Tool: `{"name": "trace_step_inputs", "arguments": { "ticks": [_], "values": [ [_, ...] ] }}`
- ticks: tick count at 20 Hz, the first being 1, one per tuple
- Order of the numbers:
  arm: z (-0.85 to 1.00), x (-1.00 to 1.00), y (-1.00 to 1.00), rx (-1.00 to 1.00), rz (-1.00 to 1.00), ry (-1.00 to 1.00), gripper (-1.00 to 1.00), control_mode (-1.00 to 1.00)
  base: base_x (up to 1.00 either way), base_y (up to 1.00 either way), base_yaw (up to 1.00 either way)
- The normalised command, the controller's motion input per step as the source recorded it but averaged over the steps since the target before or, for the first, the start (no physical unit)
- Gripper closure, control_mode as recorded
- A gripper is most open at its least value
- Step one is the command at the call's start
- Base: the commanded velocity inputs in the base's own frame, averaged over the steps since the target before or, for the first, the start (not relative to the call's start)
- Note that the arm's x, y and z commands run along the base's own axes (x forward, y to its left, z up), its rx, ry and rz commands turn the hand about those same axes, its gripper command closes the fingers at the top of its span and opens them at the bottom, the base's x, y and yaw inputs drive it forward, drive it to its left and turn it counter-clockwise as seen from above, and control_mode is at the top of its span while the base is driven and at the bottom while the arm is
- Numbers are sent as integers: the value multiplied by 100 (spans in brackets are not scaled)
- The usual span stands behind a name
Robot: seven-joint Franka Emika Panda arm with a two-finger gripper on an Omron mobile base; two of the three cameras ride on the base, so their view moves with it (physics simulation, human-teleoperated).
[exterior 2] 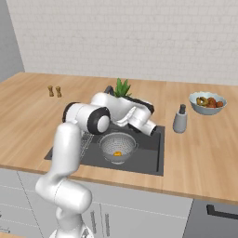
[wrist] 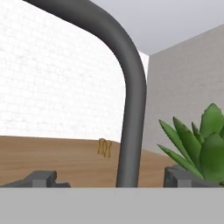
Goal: Put the colander in the sink, put the tangerine in the colander, and turn on the sink faucet and pour water over the colander.
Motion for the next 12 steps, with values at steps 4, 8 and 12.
{"name": "trace_step_inputs", "arguments": {
  "ticks": [4, 8, 12],
  "values": [
    [0, 19, 17, 0, 0, 0, -100, -100, 0, 0, 0],
    [0, 23, 4, 0, 0, 0, -100, -100, 0, 0, 0],
    [0, 27, -1, 0, 0, 0, -100, -100, 0, 0, 0]
  ]
}}
